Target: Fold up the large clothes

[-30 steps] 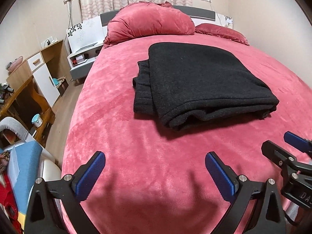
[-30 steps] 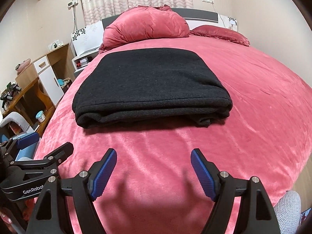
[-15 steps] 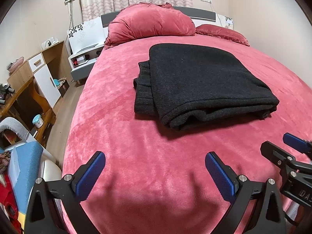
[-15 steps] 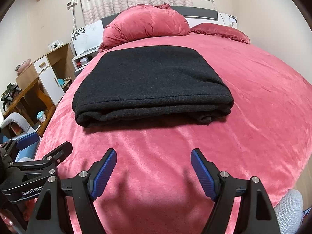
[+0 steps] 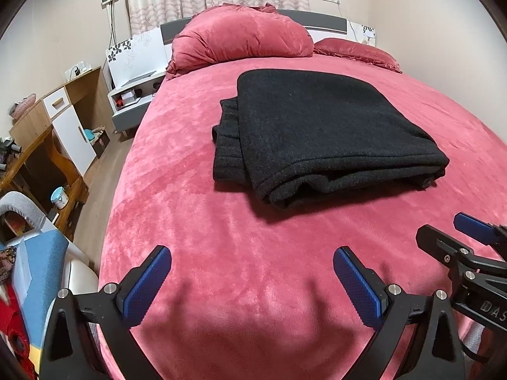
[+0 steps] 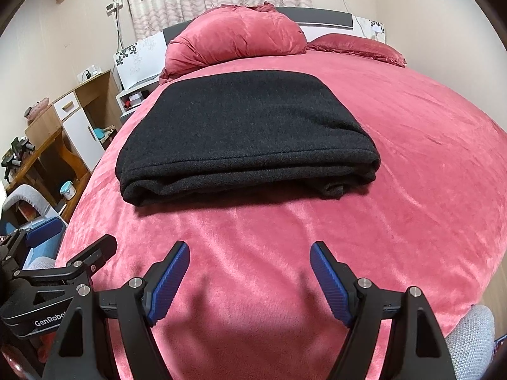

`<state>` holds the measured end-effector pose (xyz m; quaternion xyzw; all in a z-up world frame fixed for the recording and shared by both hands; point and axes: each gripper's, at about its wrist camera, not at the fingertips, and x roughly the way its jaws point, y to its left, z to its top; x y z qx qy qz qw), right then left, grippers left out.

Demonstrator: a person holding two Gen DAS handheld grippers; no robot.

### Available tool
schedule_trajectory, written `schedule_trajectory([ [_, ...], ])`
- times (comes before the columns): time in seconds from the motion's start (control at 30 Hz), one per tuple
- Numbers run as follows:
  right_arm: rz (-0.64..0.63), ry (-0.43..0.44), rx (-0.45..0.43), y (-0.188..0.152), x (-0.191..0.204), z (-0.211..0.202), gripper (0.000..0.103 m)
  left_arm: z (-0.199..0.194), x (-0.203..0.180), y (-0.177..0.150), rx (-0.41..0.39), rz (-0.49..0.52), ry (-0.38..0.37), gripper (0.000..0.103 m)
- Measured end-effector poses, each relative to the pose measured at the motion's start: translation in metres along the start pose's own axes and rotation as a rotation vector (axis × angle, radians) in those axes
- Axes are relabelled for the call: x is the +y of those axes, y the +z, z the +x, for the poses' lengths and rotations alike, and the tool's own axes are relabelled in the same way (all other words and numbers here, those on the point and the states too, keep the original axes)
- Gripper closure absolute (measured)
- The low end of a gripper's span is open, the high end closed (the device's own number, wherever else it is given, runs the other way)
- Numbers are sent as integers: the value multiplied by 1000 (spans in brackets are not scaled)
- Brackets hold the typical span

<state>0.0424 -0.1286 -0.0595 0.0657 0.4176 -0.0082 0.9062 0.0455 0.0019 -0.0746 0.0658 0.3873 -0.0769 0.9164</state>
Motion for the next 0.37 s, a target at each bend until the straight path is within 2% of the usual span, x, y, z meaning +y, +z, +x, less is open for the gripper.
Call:
schedule_trajectory([
  [0.23,7,4,5,0,-1,1,23,2,3,0,6,-17,-2,0],
  [0.37,18,7,11,-1,-2,3,23,1,5,-2,-18,-32,-7,0],
])
